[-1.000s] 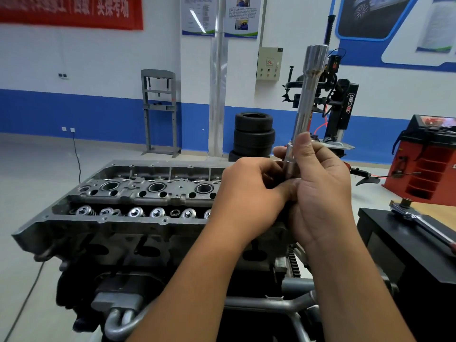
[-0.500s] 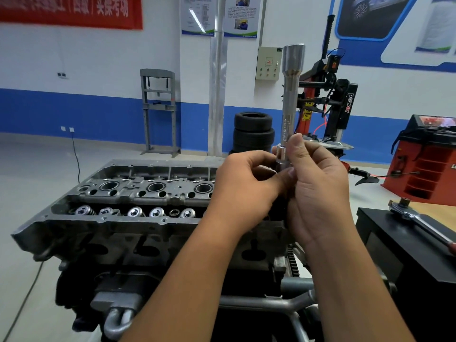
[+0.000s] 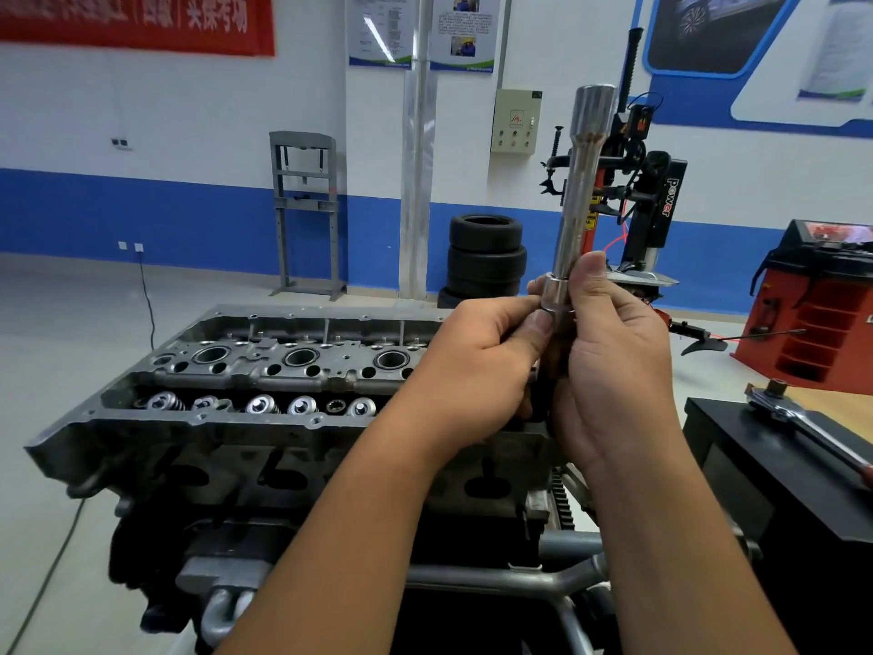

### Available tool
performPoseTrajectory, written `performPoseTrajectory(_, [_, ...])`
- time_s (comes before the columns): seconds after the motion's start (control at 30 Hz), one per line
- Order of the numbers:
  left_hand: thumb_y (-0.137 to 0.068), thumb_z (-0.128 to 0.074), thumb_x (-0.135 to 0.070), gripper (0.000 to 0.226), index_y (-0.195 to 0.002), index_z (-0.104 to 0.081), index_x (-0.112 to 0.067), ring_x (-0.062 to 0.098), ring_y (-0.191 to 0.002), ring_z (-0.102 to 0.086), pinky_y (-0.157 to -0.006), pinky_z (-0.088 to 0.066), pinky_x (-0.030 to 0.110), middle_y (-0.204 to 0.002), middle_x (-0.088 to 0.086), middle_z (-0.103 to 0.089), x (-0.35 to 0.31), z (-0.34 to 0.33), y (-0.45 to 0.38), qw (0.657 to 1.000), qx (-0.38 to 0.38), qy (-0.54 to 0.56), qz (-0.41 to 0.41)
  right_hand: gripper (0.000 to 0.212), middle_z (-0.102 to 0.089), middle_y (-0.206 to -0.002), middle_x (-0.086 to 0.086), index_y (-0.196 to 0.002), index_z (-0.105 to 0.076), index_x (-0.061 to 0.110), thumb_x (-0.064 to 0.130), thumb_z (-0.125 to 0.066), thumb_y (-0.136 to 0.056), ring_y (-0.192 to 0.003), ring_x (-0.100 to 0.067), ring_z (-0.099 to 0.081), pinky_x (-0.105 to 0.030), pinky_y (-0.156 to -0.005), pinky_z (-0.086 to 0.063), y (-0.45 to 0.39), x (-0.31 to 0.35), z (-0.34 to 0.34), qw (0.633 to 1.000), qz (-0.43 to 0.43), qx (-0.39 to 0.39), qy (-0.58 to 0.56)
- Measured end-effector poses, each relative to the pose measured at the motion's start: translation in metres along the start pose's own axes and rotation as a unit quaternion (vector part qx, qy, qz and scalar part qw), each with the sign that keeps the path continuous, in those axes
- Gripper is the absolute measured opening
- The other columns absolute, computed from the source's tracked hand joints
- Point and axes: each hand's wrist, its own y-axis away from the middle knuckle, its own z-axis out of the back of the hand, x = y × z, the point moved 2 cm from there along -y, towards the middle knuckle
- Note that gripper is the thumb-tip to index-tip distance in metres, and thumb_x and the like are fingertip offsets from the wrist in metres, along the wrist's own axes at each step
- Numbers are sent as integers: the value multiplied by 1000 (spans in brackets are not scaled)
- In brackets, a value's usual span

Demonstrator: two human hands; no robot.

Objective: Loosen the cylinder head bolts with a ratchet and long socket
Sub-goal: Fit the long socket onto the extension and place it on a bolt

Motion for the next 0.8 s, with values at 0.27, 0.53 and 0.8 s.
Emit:
performPoseTrajectory(0.27, [-100, -71, -22, 8, -105, -77, -21, 23, -81, -77, -72, -63, 38, -87, 3, -79, 6, -5, -5, 998, -56, -20, 5, 36, -70, -86, -8, -91, -66, 15, 39, -83, -69, -77, -24, -70, -59, -82, -61, 2, 2, -3, 999, 31, 11, -3])
performPoseTrajectory(0.53, [-105, -62, -20, 15, -106, -77, -21, 7, -73, -72, -65, -59, 22, -91, 0, -79, 0, -5, -4, 999, -34, -3, 4, 38, -74, -87, -5, -85, -72, 20, 57, -75, -78, -82, -24, -71, -52, -80, -60, 0, -1, -2, 1000, 15, 16, 4])
performPoseTrajectory(0.8, [-105, -64, -27, 20, -104, -79, -14, 8, -61, -66, -58, -57, 29, -74, -4, -73, 2, -4, -5, 999, -38, -25, 6, 37, -75, -85, -5, -74, -77, 19, 55, -69, -79, -85, -26, -72, -64, -91, -58, 0, -1, -1, 1000, 5, 14, -4])
